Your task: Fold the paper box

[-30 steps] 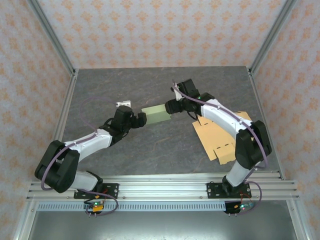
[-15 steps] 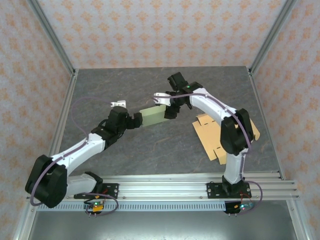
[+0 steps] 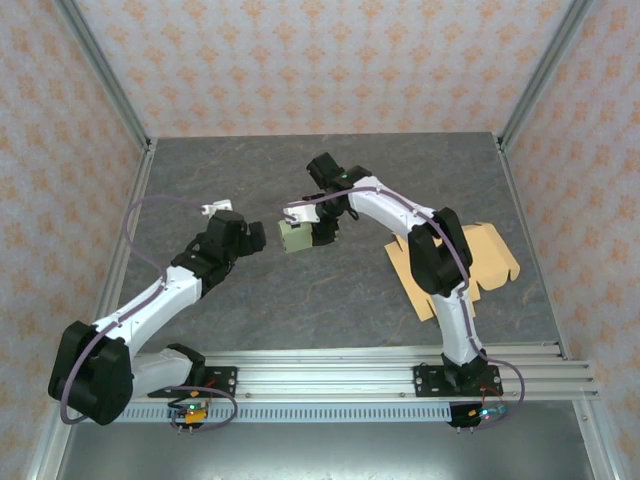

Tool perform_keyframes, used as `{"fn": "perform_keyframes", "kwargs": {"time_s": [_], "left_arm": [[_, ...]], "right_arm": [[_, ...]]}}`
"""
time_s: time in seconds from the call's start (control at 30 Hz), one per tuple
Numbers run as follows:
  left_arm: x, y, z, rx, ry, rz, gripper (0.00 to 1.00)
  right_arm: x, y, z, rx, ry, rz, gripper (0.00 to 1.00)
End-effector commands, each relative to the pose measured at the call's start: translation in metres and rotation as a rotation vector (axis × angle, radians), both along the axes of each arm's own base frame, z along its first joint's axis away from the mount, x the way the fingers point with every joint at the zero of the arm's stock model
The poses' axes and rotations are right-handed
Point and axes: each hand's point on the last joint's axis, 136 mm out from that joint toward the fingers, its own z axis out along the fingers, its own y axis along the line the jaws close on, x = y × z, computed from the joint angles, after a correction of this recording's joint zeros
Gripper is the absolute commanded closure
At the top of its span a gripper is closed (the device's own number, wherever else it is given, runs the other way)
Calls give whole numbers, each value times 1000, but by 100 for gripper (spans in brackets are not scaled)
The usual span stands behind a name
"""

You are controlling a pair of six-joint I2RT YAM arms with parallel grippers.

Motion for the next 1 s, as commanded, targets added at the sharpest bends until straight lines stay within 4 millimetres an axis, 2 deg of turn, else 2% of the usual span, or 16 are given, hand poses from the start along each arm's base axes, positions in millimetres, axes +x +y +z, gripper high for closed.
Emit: {"fn": "perform_keyframes", "kwargs": {"time_s": [0.0, 0.1, 0.2, 0.33, 0.43, 0.53, 0.6, 0.63, 0.67, 0.7, 0.77, 0.87, 0.9, 0.97], "left_arm": [[-8, 31, 14, -13, -10, 155, 0], [-16, 52, 21, -77, 4, 274, 0], [-27, 69, 31, -122, 43, 380, 0], [-29, 76, 52, -143, 18, 394, 0], [-31, 82, 69, -157, -27, 409, 0], [-33, 87, 77, -166, -46, 425, 0], [-33, 89, 76, -185, -43, 441, 0], [-32, 88, 75, -199, -38, 438, 0], [-29, 85, 73, -220, -31, 420, 0], [-25, 79, 71, -242, -21, 391, 0], [-17, 66, 66, -283, 5, 333, 0], [-4, 48, 53, -318, 62, 244, 0], [-1, 46, 46, -317, 85, 232, 0], [4, 40, 32, -309, 119, 193, 0]], "right_arm": [[-2, 6, -2, -4, -31, 14, 32], [-1, 9, -2, 23, -88, -27, 43], [10, 20, 4, 131, -214, -131, 53], [20, 43, 19, 260, -450, -287, 54], [27, 61, 31, 379, -557, -429, 54], [34, 83, 21, 417, -590, -499, 51], [32, 100, 11, 456, -541, -509, 35], [26, 106, 5, 463, -492, -493, 31], [17, 112, 1, 465, -433, -454, 27], [7, 115, -1, 464, -383, -417, 15], [-8, 112, 3, 475, -316, -399, 12], [-33, 96, 20, 511, -163, -449, 11], [-40, 91, 28, 551, -94, -489, 10], [-41, 78, 45, 635, 36, -637, 10]]}}
